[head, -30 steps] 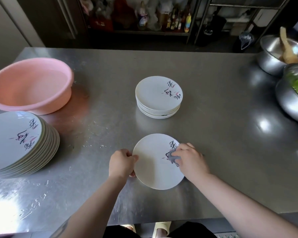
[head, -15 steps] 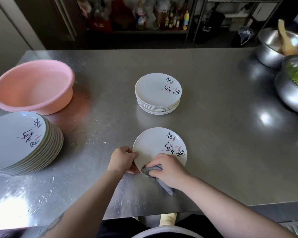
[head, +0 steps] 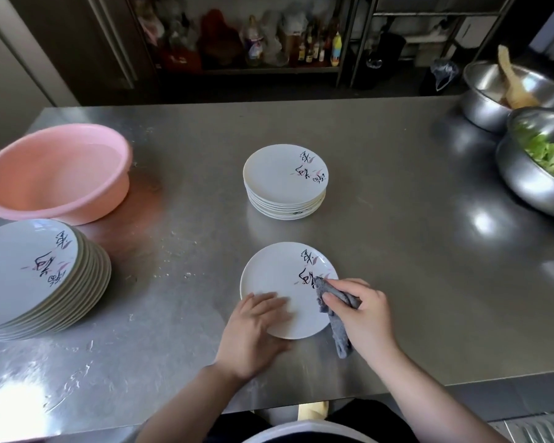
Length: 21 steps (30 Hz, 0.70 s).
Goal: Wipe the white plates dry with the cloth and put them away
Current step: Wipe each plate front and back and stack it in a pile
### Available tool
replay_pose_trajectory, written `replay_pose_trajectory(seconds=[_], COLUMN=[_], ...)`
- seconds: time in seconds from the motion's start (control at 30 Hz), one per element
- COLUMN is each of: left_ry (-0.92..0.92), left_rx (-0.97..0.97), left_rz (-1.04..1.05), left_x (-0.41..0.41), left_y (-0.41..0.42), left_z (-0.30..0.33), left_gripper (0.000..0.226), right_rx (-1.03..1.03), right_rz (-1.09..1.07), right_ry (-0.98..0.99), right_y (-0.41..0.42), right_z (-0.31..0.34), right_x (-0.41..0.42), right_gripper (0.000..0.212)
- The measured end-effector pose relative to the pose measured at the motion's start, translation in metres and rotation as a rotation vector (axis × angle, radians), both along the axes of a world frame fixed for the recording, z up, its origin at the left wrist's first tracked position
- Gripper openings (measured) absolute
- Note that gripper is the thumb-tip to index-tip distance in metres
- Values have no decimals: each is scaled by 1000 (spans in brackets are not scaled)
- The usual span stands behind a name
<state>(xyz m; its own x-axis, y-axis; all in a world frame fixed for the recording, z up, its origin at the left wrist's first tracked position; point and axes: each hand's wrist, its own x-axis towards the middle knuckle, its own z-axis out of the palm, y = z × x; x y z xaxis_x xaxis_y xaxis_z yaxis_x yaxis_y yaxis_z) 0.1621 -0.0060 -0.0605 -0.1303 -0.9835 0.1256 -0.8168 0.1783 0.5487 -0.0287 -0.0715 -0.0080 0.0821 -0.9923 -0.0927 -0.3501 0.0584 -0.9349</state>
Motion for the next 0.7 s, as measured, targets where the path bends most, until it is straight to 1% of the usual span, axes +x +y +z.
replay_pose_trajectory(seconds=[0.07,0.13,0.2,0.23,0.3,0.37,0.4,0.43,0.5,0.53,0.6,0.63,0.7], left_ry=[-35,-118,-189,-188,-118,2,87,223,660,870,1164,1271,1398], left_rx=[-67,-150,-236,-278,-345,-342,-294,-210,-45,-5,30,30,10], left_rz=[-31,-54,-79,-84,-46,113,251,396,569,603,607,584,527], left_x=[3,4,6,6,6,5,6,7,14,18,23,25,27], left_y=[0,3,5,5,2,-5,-8,-13,-20,-23,-28,-31,-37], left_z=[-6,-10,-10,-4,12,37,49,61,81,94,120,133,157], left_gripper=[38,28,30,32,31,25,21,25,35,35,34,35,36], right_rx=[-24,-47,-64,-77,-123,-171,-189,-202,-234,-258,-325,-366,-442], right_rz=[-3,-10,-25,-35,-54,-72,-75,-73,-51,-36,-5,20,87], right_ry=[4,5,-18,-35,-69,-113,-139,-165,-205,-219,-237,-231,-174], right_y=[0,-1,-2,-3,-5,-8,-11,-14,-20,-24,-31,-34,-41], right_z=[2,7,15,20,33,49,59,68,89,100,123,135,154], right_x=[-3,-7,-9,-10,-11,-12,-11,-9,-4,1,11,16,28], right_gripper=[41,39,39,39,39,36,34,31,27,27,27,28,29])
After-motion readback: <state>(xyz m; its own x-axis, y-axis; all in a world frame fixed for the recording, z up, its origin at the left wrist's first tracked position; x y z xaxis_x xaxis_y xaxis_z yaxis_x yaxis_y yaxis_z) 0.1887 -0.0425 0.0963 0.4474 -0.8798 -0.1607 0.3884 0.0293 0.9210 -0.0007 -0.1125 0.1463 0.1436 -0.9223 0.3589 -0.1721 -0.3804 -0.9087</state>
